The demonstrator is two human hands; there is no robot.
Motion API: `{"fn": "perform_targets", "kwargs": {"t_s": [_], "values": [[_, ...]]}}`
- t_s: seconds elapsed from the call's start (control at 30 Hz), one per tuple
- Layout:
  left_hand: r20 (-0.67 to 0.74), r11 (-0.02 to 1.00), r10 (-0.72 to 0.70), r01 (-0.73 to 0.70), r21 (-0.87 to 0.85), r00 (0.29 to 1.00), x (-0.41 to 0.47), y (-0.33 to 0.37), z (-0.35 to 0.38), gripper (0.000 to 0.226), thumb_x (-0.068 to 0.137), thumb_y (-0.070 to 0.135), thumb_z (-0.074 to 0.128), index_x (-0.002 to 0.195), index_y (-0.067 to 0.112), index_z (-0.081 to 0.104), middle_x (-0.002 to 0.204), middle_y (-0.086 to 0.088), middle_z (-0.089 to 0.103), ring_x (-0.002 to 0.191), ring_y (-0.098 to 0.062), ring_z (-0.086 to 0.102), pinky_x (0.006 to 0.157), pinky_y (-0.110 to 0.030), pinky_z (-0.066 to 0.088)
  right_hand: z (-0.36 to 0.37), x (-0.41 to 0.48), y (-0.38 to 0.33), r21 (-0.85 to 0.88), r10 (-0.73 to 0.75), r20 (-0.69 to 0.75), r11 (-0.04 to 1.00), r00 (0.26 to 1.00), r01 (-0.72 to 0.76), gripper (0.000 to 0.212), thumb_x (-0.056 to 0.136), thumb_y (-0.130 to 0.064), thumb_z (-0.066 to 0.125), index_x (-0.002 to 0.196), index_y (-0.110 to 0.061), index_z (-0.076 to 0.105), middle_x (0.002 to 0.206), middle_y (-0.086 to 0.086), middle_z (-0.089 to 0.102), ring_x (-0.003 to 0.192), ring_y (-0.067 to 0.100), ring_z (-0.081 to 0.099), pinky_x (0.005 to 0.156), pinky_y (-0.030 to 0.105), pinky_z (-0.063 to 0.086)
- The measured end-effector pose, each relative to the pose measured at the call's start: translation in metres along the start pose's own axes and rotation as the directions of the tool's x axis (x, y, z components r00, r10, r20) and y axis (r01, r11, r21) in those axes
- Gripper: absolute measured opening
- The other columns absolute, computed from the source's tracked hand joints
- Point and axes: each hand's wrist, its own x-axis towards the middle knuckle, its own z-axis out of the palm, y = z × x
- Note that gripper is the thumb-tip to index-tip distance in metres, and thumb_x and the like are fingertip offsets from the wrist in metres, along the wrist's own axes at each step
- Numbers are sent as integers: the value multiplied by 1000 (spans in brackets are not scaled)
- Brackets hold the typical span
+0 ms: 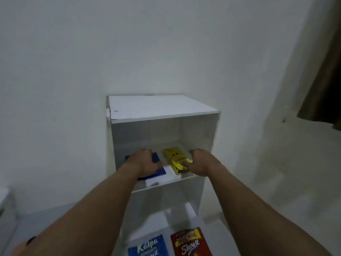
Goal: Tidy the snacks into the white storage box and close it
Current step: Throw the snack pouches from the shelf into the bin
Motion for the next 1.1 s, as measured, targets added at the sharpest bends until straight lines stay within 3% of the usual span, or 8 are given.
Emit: {"fn": "perform_targets", "kwargs": {"t_s": [0.23, 0.37, 0.47, 0.6, 0.7, 0.8, 0.97, 1.1], "values": [[64, 978, -206, 208, -26, 976, 50, -17, 33, 41, 85, 55, 60, 98, 17, 67, 95, -4, 70, 84, -19, 65, 79, -36, 57, 42, 93, 18, 63, -52, 116, 997, 992, 45, 47, 89, -50, 51, 110, -10, 64, 110, 11, 64, 93, 28, 62, 79, 35, 52], [94, 946, -318, 322, -37, 943, 74, -22, 51, 48, 92, 47, 56, 125, 14, 58, 119, -8, 64, 102, -24, 61, 91, -35, 53, 62, 134, 30, 54, -63, 172, 997, 983, 55, 43, 94, -49, 46, 111, -12, 59, 108, 9, 60, 94, 24, 60, 81, 34, 50], [90, 924, -381, 381, 11, 920, 83, -22, 65, 52, 93, 38, 58, 138, 14, 46, 133, -10, 55, 116, -27, 55, 97, -33, 47, 84, 157, 34, 50, -69, 230, 997, 971, 59, 58, 92, -57, 42, 130, -14, 51, 127, 11, 54, 109, 28, 56, 94, 39, 48], [119, 834, -552, 549, 59, 825, 98, -31, 79, 73, 86, 50, 64, 145, 16, 39, 138, -11, 51, 121, -29, 51, 104, -37, 44, 89, 180, 33, 183, -61, 268, 983, 961, 11, 80, 86, -59, 55, 150, -17, 31, 151, 11, 35, 131, 32, 44, 105, 38, 42], [143, 772, -634, 633, 61, 760, 111, -38, 78, 107, 62, 67, 73, 149, 22, 30, 144, -11, 45, 127, -34, 46, 107, -42, 42, 84, 194, 36, 282, -58, 365, 958, 929, -51, 101, 78, -56, 69, 156, -23, 15, 154, 8, 34, 131, 30, 45, 102, 36, 45], [131, 758, -651, 648, 73, 747, 122, -40, 71, 121, 48, 66, 83, 148, 22, 31, 142, -12, 44, 126, -35, 45, 106, -44, 43, 84, 206, 38, 363, -63, 404, 927, 913, -97, 113, 68, -51, 79, 156, -27, 12, 149, 5, 42, 124, 27, 51, 96, 35, 50], [113, 719, -694, 693, 51, 711, 133, -43, 66, 129, 60, 48, 89, 155, 23, 5, 152, -18, 25, 137, -41, 28, 112, -50, 34, 85, 220, 42, 436, -70, 397, 892, 915, -121, 129, 61, -42, 88, 157, -30, 2, 157, 8, 29, 134, 31, 42, 99, 36, 48], [65, 675, -729, 731, -103, 682, 138, -58, 68, 110, 79, 22, 77, 156, 22, -2, 154, -20, 28, 139, -41, 30, 114, -50, 29, 87, 226, 40, 477, -65, 346, 871, 936, -116, 121, 68, -32, 84, 156, -36, 1, 159, 13, 24, 136, 36, 39, 100, 38, 48]]}}
